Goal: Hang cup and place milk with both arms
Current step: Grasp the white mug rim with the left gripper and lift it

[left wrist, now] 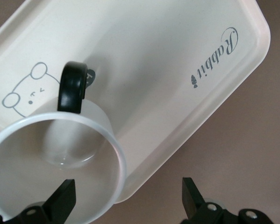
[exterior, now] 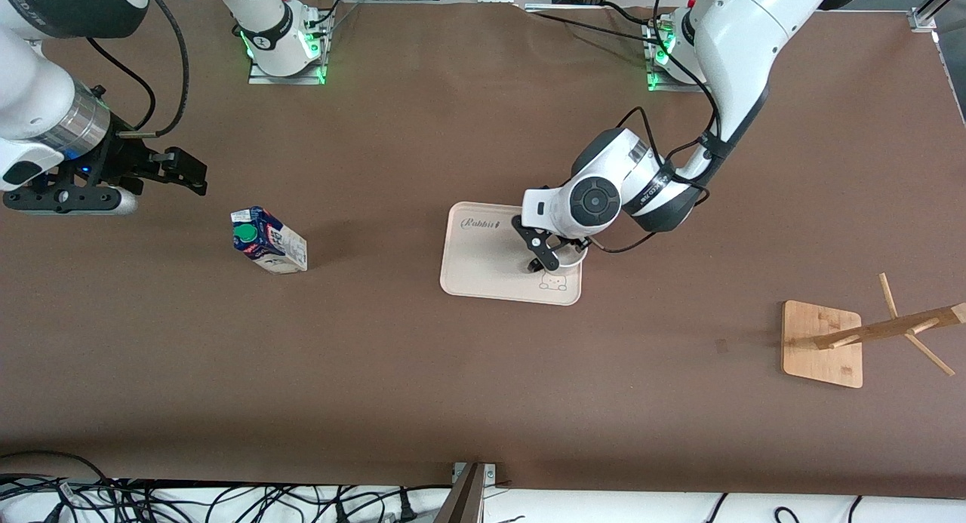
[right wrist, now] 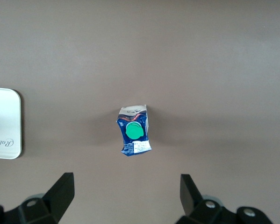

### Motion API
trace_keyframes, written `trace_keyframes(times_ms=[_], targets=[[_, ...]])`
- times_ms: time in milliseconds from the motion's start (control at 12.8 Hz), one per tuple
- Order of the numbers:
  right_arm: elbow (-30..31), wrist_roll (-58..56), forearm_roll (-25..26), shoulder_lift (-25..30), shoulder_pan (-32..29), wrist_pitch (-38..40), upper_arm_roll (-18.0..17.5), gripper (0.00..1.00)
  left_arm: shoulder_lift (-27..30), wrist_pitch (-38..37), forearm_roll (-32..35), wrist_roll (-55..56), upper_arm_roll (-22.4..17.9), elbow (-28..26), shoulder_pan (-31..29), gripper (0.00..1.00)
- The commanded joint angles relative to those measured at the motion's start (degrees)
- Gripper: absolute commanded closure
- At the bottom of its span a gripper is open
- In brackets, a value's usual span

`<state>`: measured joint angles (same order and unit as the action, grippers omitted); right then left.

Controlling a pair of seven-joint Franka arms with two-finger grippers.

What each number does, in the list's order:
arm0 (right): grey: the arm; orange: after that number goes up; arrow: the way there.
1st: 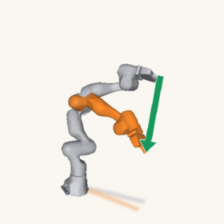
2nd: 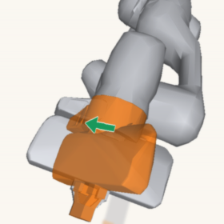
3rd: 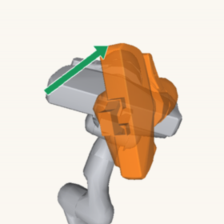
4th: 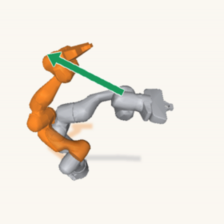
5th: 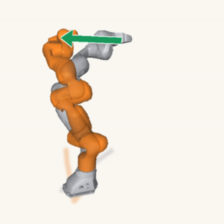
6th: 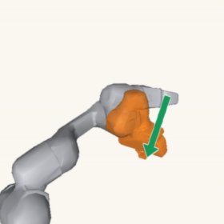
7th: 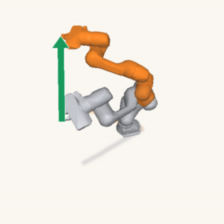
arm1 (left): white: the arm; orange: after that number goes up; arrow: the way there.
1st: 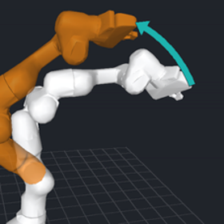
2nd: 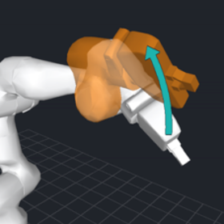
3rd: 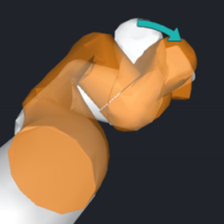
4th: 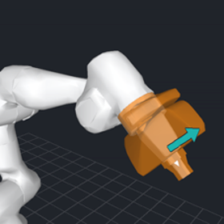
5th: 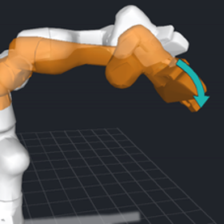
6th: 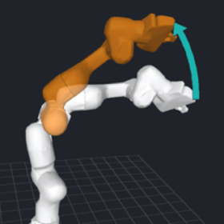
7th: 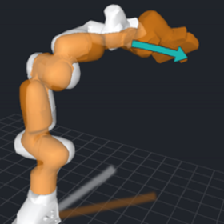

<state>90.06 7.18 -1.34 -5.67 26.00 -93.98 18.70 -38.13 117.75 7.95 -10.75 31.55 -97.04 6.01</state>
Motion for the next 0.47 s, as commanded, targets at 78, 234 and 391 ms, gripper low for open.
trace_keyframes(times_ms=[78, 234, 391], targets=[[-1.2, 0.4, 2.0, -0.6, -0.2, 0.4, -0.4, 0.0, -0.6, 2.2, 1.7, -0.8, 0.4, -1.0, -0.4, 0.19], [-1.1, 0.3, 2.1, -0.7, -7.0, 0.9, -7.1, 0.0, -1.2, 2.5, 6.5, -0.2, 0.4, -1.0, -0.4, 0.59], [-1.1, 0.3, 2.4, -0.6, -20.4, 0.8, -20.5, 0.0, -1.1, 2.5, 7.1, 0.0, 0.4, -1.0, -0.4, 0.86]])
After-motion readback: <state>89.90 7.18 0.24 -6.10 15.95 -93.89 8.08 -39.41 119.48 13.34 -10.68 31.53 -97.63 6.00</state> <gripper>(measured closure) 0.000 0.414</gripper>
